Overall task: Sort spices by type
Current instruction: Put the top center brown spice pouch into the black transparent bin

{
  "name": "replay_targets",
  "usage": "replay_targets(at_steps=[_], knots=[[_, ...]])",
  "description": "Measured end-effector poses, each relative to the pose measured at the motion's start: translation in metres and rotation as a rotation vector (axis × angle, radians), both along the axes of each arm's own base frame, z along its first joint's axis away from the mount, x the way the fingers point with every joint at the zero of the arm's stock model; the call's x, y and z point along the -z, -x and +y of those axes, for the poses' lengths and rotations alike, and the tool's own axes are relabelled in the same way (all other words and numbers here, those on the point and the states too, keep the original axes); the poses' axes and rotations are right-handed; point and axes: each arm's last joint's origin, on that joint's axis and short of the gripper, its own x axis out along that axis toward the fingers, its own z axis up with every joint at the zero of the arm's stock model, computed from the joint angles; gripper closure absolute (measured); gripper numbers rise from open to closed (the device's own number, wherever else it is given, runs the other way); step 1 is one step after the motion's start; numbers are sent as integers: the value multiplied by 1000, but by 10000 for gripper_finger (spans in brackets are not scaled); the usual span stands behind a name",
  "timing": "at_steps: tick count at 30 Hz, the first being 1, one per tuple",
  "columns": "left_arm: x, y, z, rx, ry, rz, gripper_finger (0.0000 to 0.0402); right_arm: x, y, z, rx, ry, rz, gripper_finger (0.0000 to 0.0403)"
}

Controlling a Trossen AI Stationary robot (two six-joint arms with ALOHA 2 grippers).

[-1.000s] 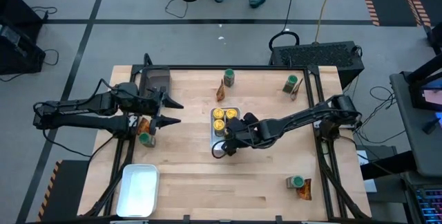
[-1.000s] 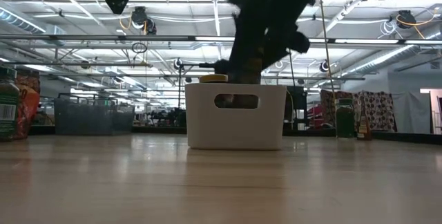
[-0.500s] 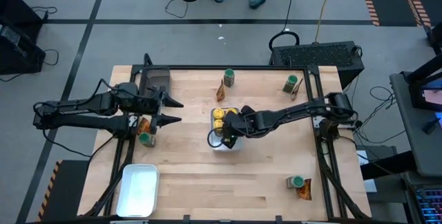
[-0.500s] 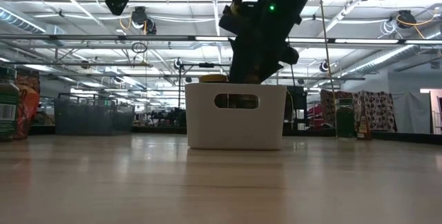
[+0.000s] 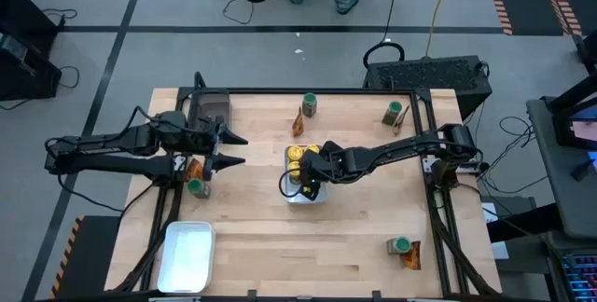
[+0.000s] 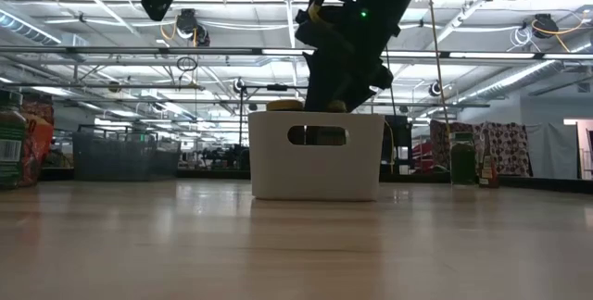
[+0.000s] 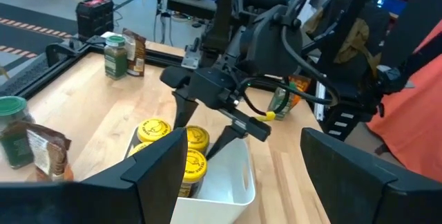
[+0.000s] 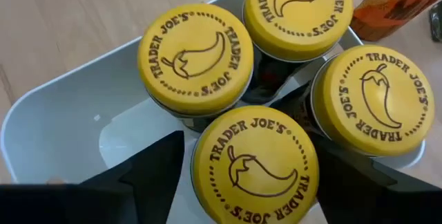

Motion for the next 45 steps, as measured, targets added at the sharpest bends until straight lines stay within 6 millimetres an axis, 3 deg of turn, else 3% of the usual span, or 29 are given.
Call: replay_targets(at_steps=[7,17,21,26,31,37,45], knots=[[0,0,1,-26,-6,1,116,-8,3,0,-20,-44,3,117],[0,0,1,-42,-13,0,116,-95,22,-8,-62,-47,12,122],[0,0,1,-44,-12,-1,116,-128,37,-26,-12,-42,7,122],[0,0,2,-52,-11,-1,116,-150,45,-64,30,8,-91,122],[0,0,2,-74,10,-1,116,-152,41,-111,-56,170,-101,122],[0,0,2,-85,59,5,116,-140,43,-172,-11,110,-135,122],[1,0,2,-91,91,18,116,-113,42,-215,-67,99,-65,122]])
